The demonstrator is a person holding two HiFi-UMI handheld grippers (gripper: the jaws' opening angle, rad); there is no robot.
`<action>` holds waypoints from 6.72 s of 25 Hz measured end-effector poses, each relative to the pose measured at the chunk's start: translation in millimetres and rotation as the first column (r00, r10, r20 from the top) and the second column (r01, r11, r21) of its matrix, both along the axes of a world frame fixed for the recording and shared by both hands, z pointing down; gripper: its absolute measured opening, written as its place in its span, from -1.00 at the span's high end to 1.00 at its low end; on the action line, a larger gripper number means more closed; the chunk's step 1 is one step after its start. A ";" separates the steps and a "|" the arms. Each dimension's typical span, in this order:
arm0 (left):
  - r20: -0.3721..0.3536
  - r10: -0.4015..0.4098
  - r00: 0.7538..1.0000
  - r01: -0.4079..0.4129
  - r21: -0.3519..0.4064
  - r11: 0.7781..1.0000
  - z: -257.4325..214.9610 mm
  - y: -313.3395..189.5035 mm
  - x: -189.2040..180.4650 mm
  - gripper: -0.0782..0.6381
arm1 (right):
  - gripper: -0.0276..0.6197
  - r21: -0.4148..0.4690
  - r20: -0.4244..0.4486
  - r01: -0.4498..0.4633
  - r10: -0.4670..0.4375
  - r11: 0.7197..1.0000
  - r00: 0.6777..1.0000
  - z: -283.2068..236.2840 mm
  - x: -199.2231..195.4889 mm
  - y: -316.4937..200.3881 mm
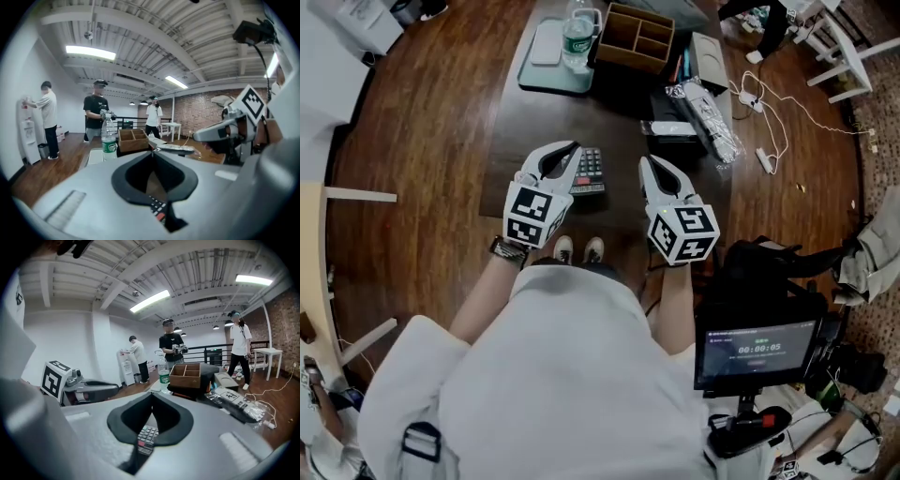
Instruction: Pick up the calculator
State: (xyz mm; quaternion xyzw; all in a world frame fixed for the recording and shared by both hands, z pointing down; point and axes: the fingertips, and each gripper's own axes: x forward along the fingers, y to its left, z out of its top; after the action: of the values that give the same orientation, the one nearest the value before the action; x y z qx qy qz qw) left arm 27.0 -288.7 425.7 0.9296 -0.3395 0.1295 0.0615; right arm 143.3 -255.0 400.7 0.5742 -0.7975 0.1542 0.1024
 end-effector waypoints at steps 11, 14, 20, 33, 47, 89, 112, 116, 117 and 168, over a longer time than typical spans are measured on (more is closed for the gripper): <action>0.108 -0.109 0.988 0.126 -0.166 0.978 65.7 34.2 3.0 0.46 | 0.56 -0.172 -0.081 0.126 -0.142 0.977 0.987 67.0 -25.0 9.5; 0.125 -0.124 0.984 0.151 -0.236 0.960 96.1 46.5 -1.0 0.46 | 0.55 -0.231 -0.060 0.123 -0.140 0.965 0.988 90.2 -27.2 14.6; 0.123 -0.208 0.970 0.240 -0.380 0.894 140.5 57.6 -19.2 0.40 | 0.53 -0.339 -0.075 0.120 -0.154 0.933 0.985 134.3 -27.9 23.4; 0.145 -0.153 0.978 0.204 -0.471 0.858 201.7 59.9 -22.7 0.02 | 0.37 -0.451 -0.045 0.172 -0.215 0.876 0.976 205.7 -32.7 14.6; 0.116 -0.126 0.985 0.169 -0.549 0.818 231.3 23.6 -13.2 -0.16 | 0.29 -0.537 0.063 0.220 -0.221 0.814 0.973 252.1 -43.0 -17.9; 0.103 -0.252 0.962 0.269 -0.489 0.830 221.9 7.2 -19.0 0.24 | 0.42 -0.450 0.106 0.124 -0.085 0.884 0.991 232.5 -56.5 -18.1; 0.074 -0.286 0.955 0.289 -0.436 0.852 206.1 -11.9 -15.6 0.30 | 0.57 -0.362 -0.027 0.024 -0.036 0.932 0.999 214.9 -44.3 -40.1; 0.053 -0.288 0.956 0.285 -0.395 0.873 190.5 -15.7 -11.1 0.31 | 0.57 -0.313 -0.065 -0.017 -0.004 0.949 0.998 199.6 -39.4 -43.8; 0.047 -0.287 0.957 0.283 -0.387 0.878 186.5 -17.3 -9.6 0.31 | 0.57 -0.301 -0.073 -0.023 0.001 0.953 0.997 195.0 -38.0 -45.1; -0.269 -0.052 0.962 0.133 0.295 0.946 -173.1 -47.1 71.8 0.36 | 0.57 0.461 -0.082 -0.190 0.255 0.867 0.963 -155.6 42.3 -48.7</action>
State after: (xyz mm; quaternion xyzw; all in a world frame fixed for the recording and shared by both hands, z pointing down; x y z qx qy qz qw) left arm 98.8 -335.9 252.7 0.9194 -0.3884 -0.0501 -0.0356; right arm 185.6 -303.6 245.0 0.6799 -0.7305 -0.0642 0.0044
